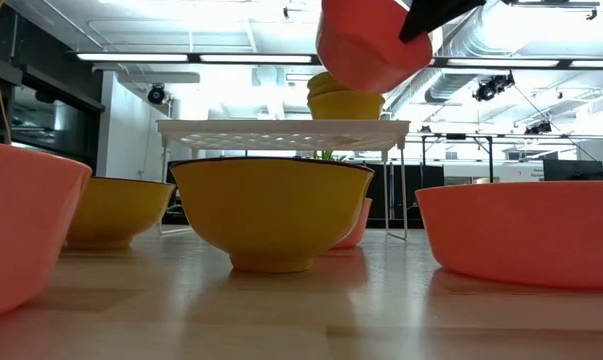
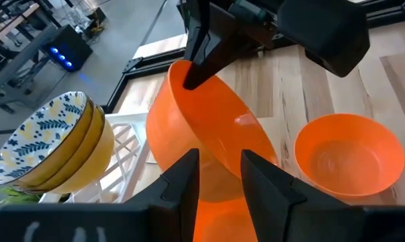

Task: Pick & Place Mini bowls
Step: Put the orange bowl on the shelf

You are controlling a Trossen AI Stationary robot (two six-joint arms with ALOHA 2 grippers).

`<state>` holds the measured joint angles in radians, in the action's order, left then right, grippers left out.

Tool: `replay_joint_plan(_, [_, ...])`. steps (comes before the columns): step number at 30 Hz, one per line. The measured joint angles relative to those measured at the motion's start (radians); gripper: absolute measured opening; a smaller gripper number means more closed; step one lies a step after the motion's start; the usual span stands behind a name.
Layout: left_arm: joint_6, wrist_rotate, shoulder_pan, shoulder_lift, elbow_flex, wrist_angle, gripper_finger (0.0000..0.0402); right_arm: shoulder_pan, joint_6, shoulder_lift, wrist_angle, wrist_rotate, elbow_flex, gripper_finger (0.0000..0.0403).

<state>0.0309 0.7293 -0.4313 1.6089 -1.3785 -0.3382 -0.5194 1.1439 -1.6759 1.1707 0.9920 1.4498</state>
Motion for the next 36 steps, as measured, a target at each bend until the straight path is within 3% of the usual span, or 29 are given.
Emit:
replay_joint_plan(18, [0.000, -0.033, 0.045, 0.057, -0.002, 0.070, 0.0106, 0.002, -0.074, 0.000, 0.001, 0.037, 0.000, 0.0000])
replay_joint_plan(36, [-0.007, 0.086, 0.045, 0.058, -0.001, 0.056, 0.0106, -0.018, -0.020, 0.000, -0.038, -0.046, 0.000, 0.0000])
